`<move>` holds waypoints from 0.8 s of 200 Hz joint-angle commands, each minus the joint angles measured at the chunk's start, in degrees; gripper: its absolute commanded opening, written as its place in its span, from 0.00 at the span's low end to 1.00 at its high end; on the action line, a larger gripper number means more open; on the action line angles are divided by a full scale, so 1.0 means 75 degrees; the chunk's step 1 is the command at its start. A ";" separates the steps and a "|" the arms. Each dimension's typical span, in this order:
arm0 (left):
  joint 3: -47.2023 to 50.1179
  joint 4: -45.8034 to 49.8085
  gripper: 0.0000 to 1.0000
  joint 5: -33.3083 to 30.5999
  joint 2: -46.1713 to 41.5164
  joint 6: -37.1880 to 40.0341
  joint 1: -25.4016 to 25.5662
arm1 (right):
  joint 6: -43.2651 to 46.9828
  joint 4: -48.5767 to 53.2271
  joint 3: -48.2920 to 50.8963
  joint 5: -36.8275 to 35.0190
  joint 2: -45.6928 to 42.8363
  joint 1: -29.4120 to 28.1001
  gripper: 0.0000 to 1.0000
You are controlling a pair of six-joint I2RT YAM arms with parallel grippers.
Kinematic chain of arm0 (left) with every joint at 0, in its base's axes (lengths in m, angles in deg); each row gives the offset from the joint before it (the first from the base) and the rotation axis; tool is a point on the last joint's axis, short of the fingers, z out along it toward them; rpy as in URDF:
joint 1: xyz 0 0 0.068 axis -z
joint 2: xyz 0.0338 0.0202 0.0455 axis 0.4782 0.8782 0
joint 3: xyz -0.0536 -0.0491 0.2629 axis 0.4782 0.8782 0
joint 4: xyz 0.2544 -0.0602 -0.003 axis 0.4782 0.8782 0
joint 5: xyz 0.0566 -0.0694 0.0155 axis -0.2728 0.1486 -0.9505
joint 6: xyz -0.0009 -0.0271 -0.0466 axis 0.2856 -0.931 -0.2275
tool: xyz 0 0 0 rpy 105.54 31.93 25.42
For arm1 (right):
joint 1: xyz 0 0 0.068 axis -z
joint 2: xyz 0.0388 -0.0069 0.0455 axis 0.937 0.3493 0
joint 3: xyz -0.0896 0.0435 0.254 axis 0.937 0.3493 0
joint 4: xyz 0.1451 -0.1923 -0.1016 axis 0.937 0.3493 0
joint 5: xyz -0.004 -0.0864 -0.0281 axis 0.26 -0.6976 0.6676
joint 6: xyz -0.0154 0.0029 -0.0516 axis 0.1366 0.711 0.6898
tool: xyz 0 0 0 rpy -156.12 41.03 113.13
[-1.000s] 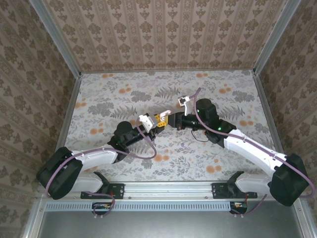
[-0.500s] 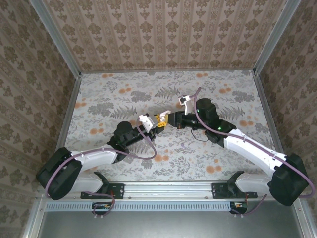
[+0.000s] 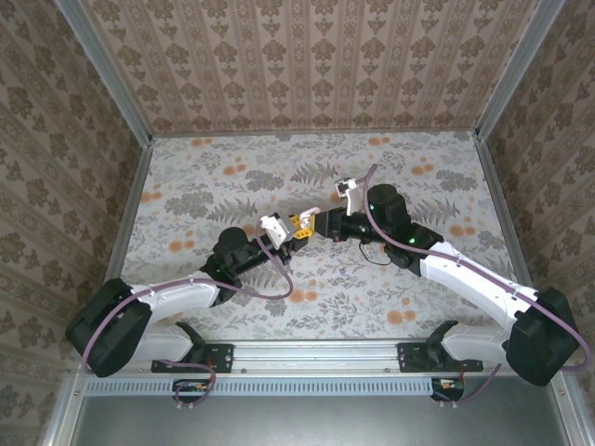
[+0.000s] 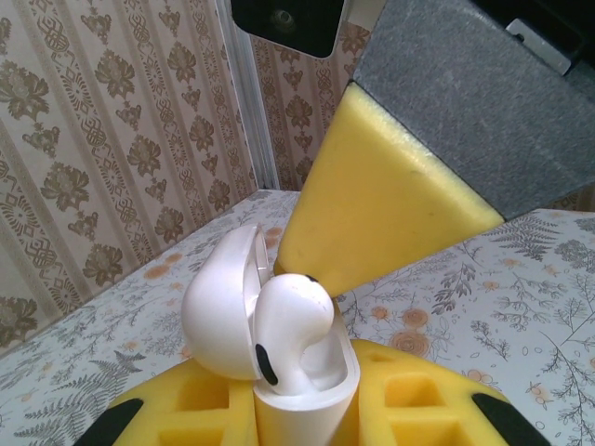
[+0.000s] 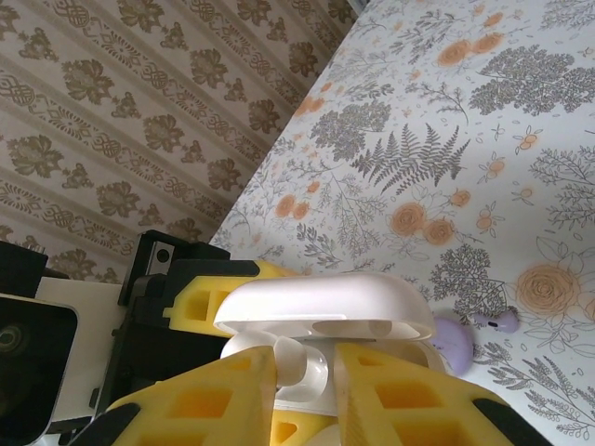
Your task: Insert the wireless bluetooth earbuds into the charging case
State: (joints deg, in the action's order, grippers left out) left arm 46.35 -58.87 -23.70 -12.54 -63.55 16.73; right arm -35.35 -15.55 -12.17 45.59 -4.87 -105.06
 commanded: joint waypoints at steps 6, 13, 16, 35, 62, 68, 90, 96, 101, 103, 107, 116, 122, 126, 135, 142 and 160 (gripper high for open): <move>-0.0034 -0.0163 0.11 0.0189 -0.0199 0.0190 0.0079 | 0.0144 0.0189 -0.0143 -0.0071 -0.0052 -0.0055 0.26; -0.0036 -0.0158 0.11 0.0179 -0.0199 0.0174 0.0088 | 0.0142 0.0203 -0.0136 -0.0073 -0.0064 -0.0060 0.26; -0.0033 -0.0163 0.12 0.0173 -0.0199 0.0181 0.0089 | 0.0152 0.0224 -0.0141 -0.0079 -0.0074 -0.0053 0.26; -0.0033 -0.0161 0.11 0.0133 -0.0193 0.0176 0.0088 | 0.0203 0.0324 -0.0135 -0.0118 -0.0131 -0.0057 0.28; -0.0023 -0.0184 0.11 0.0109 -0.0185 0.0164 0.0085 | 0.0226 0.0407 -0.0095 -0.0188 -0.0215 -0.0058 0.29; -0.0021 -0.0195 0.11 0.0109 -0.0188 0.0152 0.0079 | 0.0217 0.0421 -0.0090 -0.0190 -0.0225 -0.0053 0.29; 0.0002 -0.0242 0.11 0.0087 -0.0176 0.0122 0.0089 | 0.0234 0.0413 -0.0089 -0.0146 -0.0228 -0.0055 0.29; 0.0005 -0.0269 0.11 0.0074 -0.0176 0.0113 0.0085 | 0.0239 0.0397 -0.0081 -0.0133 -0.0228 -0.0056 0.29; 0.0012 -0.0283 0.11 0.0053 -0.0176 0.0105 0.0086 | 0.0230 0.0399 -0.0072 -0.0120 -0.0229 -0.0058 0.29; 0.0014 -0.0288 0.11 0.0051 -0.0176 0.0098 0.0088 | 0.0234 0.0401 -0.0067 -0.0120 -0.0228 -0.0058 0.29; 0.0023 -0.0300 0.11 0.0030 -0.0176 0.0094 0.0086 | 0.0231 0.0411 -0.0074 -0.0120 -0.0228 -0.0051 0.29; 0.0034 -0.0332 0.12 -0.0002 -0.0176 0.0076 0.0078 | 0.0229 0.0424 -0.0070 -0.0120 -0.0237 -0.0053 0.29; 0.0048 -0.0352 0.11 -0.0019 -0.0176 0.0076 0.0077 | 0.0238 0.0424 -0.0062 -0.0120 -0.0240 -0.0059 0.29; 0.0046 -0.0370 0.11 -0.0020 -0.0176 0.0069 0.0077 | 0.0237 0.0426 -0.0052 -0.0130 -0.0244 -0.0056 0.29; 0.0058 -0.0390 0.12 -0.0022 -0.0176 0.0064 0.0077 | 0.0233 0.0420 -0.0035 -0.0146 -0.0281 -0.0055 0.29; 0.0057 -0.0398 0.11 -0.0021 -0.0179 0.0057 0.0064 | 0.0244 0.0414 -0.0039 -0.0155 -0.0307 -0.0053 0.29; 0.0081 -0.0407 0.11 -0.0020 -0.0177 0.0042 0.0054 | 0.0306 0.0441 -0.0071 -0.0178 -0.0428 -0.0047 0.29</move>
State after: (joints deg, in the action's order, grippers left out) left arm 46.42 -58.98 -23.70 -12.54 -63.52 16.79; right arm -34.78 -14.02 -12.17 44.96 -5.92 -105.08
